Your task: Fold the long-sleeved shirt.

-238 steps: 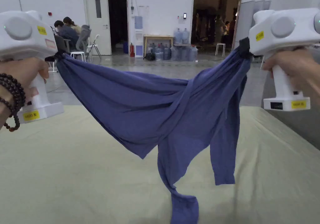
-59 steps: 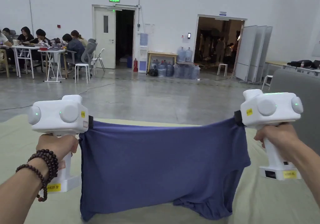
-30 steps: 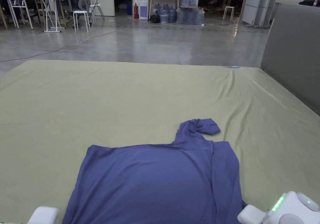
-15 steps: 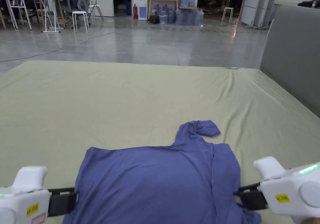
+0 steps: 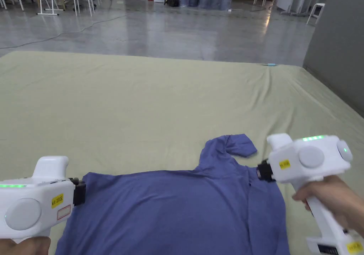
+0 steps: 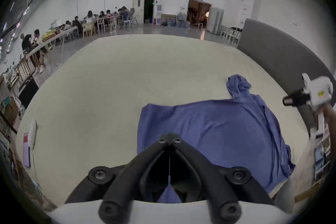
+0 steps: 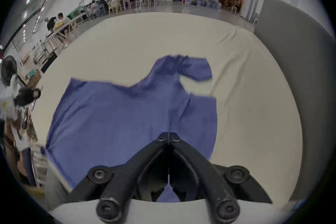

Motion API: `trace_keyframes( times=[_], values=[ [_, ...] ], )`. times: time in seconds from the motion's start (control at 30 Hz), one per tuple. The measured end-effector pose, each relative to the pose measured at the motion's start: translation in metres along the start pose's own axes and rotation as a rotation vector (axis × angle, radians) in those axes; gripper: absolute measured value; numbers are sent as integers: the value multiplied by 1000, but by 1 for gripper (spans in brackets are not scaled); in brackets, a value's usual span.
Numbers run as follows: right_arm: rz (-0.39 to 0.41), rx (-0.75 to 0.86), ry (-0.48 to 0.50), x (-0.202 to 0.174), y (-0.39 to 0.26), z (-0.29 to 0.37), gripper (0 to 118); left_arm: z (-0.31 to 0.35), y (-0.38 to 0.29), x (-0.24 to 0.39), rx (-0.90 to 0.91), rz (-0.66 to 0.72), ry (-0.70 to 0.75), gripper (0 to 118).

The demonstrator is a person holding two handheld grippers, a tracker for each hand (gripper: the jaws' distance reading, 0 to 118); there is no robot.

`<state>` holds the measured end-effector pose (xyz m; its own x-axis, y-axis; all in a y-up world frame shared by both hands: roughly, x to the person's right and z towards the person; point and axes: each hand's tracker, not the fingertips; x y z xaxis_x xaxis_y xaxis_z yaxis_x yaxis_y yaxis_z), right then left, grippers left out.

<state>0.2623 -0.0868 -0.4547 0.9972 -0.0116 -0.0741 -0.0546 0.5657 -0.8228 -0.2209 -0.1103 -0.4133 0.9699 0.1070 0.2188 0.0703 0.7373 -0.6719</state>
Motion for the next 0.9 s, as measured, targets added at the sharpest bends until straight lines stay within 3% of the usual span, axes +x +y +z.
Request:
trace_keyframes(
  times=[0.1,0.13,0.2,0.23,0.3,0.43,0.53,0.57,0.63,0.7,0.73,0.8,0.9],
  values=[
    [-54,-14,-42,14,71,-59,1,-32,17,-4,-6,1,15,0],
    [-74,-23,-52,19,86,-77,16,-41,19,-5,-12,5,9,0],
    [-147,-42,-70,29,113,-112,68,-53,26,-5,-31,17,12,0],
    [-179,-49,-65,33,123,-127,74,-57,26,-6,-32,18,8,0],
    [-215,-76,-83,40,137,-156,73,-65,27,-7,-33,22,0,0],
    [-213,-137,-170,53,150,-199,73,-76,22,-11,-49,31,-9,0],
    [-218,-230,-160,54,146,-223,70,-78,13,-14,-58,28,-5,0],
    [-215,-274,-151,52,141,-230,65,-80,10,-16,-65,29,-2,0],
    [-231,-213,-131,48,134,-229,42,-81,5,-18,-76,26,7,0],
    [-259,-178,-43,42,135,-225,4,-82,2,-20,-86,37,15,0],
    [-238,-179,-114,36,134,-222,4,-81,0,-20,-89,45,18,0],
    [-138,-137,-140,27,135,-207,4,-76,-1,-21,-94,53,8,0],
    [-83,-46,-69,14,129,-153,4,-61,-1,-15,-81,25,7,0]
  ],
)
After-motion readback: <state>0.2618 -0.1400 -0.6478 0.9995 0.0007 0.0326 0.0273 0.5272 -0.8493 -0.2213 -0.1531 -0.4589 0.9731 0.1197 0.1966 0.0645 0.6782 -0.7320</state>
